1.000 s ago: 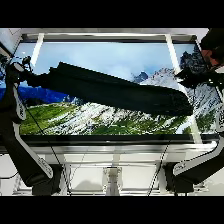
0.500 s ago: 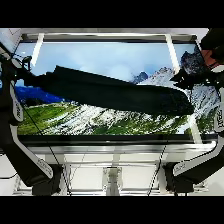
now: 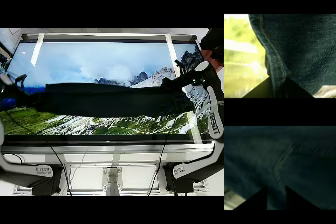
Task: Fold the clothes and pants, and hang the long-sleeved shirts on hangers.
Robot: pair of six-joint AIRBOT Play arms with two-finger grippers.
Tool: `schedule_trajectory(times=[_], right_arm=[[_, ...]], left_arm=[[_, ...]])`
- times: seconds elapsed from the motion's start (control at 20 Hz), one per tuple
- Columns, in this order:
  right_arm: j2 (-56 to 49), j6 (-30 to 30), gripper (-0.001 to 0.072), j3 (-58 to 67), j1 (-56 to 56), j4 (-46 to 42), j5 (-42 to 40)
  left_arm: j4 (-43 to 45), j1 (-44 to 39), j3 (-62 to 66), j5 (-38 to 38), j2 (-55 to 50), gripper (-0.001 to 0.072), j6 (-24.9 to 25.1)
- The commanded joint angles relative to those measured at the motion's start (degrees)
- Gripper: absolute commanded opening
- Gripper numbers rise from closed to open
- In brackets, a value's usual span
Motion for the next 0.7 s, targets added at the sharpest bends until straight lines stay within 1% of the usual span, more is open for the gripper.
schedule_trajectory(times=[0.0,0.1,0.2,0.35,0.4,0.5,0.55,0.65], right_arm=[[9.81,-2.71,0.0244,-11.37,1.44,-3.37,-2.82],[17.68,-2.84,0.0244,-20.83,0.74,-3.85,-5.42],[24.94,-2.82,0.0244,-28.74,0.74,-4.68,-7.23],[32.26,-2.78,0.0244,-34.45,0.74,-4.9,-6.56],[33.73,-2.78,0.0246,-34.6,0.74,-5.18,-5.68],[36.15,-2.71,0.0249,-34.6,0.74,-5.64,-5.25],[37.11,-2.69,0.0249,-34.58,0.76,-5.64,-5.27],[38.38,-2.05,0.025,-34.58,0.76,-5.57,-5.25]], left_arm=[[0.44,5.35,-19.93,8.72,17.22,0.0025,2.14],[2.43,9.16,-26.27,9.31,24.57,0.0026,3.06],[6.82,11.65,-29.92,9.94,29.66,0.0026,2.49],[9.2,13.22,-31.15,9.4,32.94,0.0029,2.67],[10.34,13.38,-31.15,9.03,33.2,0.0064,2.86],[11.5,13.53,-31.15,9.92,33.22,0.0335,2.82],[11.41,13.62,-31.15,11.37,33.22,0.0398,2.82],[11.45,13.62,-31.15,14.62,33.22,0.042,2.84]])
